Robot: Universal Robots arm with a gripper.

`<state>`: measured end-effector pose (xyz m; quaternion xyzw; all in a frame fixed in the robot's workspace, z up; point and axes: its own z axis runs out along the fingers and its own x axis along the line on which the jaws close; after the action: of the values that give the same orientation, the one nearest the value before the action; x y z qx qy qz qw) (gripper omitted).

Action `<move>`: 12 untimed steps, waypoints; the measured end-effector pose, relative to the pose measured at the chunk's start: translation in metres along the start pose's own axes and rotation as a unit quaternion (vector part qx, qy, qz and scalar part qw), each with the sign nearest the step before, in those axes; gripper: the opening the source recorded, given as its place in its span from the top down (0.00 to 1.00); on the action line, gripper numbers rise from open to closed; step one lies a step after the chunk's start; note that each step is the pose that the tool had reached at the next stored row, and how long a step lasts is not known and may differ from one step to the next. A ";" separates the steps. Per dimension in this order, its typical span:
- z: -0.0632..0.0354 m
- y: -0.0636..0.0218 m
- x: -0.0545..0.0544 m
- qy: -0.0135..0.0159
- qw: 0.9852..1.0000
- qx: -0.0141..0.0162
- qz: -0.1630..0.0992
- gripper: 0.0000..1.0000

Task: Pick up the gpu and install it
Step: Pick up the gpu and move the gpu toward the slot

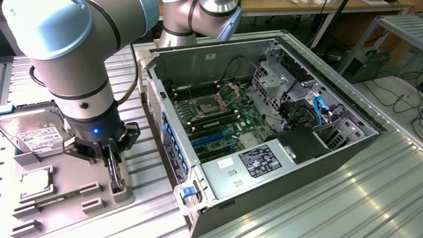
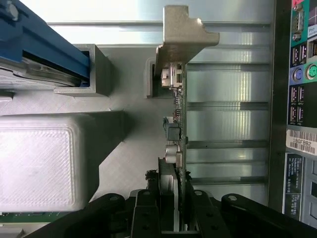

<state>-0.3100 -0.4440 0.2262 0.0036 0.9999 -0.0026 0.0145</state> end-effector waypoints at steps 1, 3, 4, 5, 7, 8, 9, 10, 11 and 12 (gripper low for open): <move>-0.0015 0.0000 0.000 0.000 1.000 0.000 0.000 0.72; -0.0035 0.0000 0.000 0.000 1.000 0.000 0.000 0.72; -0.0043 0.0000 0.000 0.000 1.000 0.000 0.000 0.72; -0.0052 0.0000 0.000 0.000 1.000 0.000 0.000 0.72; -0.0114 -0.0001 0.000 0.000 1.000 0.000 0.000 0.72; -0.0126 -0.0001 -0.001 0.000 1.000 0.000 0.000 0.72; -0.0127 0.0000 -0.001 0.000 1.000 0.000 0.000 0.72; -0.0127 0.0000 -0.001 0.000 1.000 0.000 0.000 0.72; -0.0127 -0.0001 -0.001 0.000 1.000 0.000 0.000 0.72; -0.0127 -0.0001 -0.001 0.000 1.000 0.000 0.000 0.72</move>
<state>-0.3099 -0.4440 0.2389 0.0035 0.9999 -0.0025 0.0146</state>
